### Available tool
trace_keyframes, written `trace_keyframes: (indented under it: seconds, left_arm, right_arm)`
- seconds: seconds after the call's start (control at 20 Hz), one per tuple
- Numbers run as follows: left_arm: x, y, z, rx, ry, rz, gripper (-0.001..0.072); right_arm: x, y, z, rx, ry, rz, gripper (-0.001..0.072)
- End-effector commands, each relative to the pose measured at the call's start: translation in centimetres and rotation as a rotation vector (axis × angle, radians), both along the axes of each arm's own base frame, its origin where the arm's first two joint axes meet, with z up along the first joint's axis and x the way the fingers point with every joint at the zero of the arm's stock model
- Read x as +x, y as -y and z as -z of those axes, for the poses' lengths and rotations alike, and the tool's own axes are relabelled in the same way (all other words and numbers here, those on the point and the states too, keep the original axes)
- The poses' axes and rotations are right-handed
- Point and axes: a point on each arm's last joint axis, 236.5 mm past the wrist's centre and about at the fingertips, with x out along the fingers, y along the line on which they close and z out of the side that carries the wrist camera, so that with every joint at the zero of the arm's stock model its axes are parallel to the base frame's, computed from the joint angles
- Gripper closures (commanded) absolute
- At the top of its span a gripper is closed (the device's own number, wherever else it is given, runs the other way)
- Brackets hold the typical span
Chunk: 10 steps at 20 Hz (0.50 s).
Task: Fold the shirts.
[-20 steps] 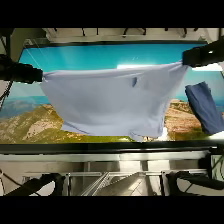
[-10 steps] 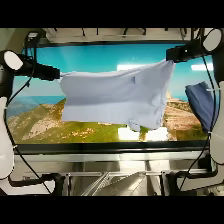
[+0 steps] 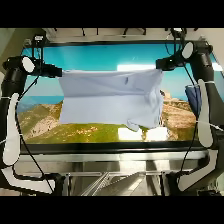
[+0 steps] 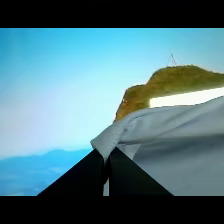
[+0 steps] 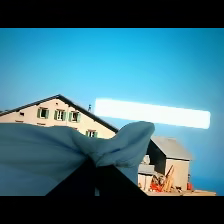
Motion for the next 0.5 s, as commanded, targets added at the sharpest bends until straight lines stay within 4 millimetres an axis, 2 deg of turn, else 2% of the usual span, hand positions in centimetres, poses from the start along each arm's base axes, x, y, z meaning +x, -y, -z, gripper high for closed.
trace_keyframes:
  seconds: [0.0,0.3,0.45]
  left_arm:
    - [1.1,-1.3,2.7,0.030,-0.030,-0.016,0.0692]
    - [1.0,-1.8,7.2,0.061,-0.127,-0.004,0.0692]
    - [-0.7,-2.1,9.6,0.076,-0.237,-0.003,0.0691]
  right_arm:
    - [0.6,0.1,2.6,0.011,-0.036,0.026,0.0692]
    - [-3.2,0.4,7.9,-0.008,-0.285,0.023,0.0693]
    - [-5.7,0.5,9.8,-0.017,-0.417,0.023,0.0693]
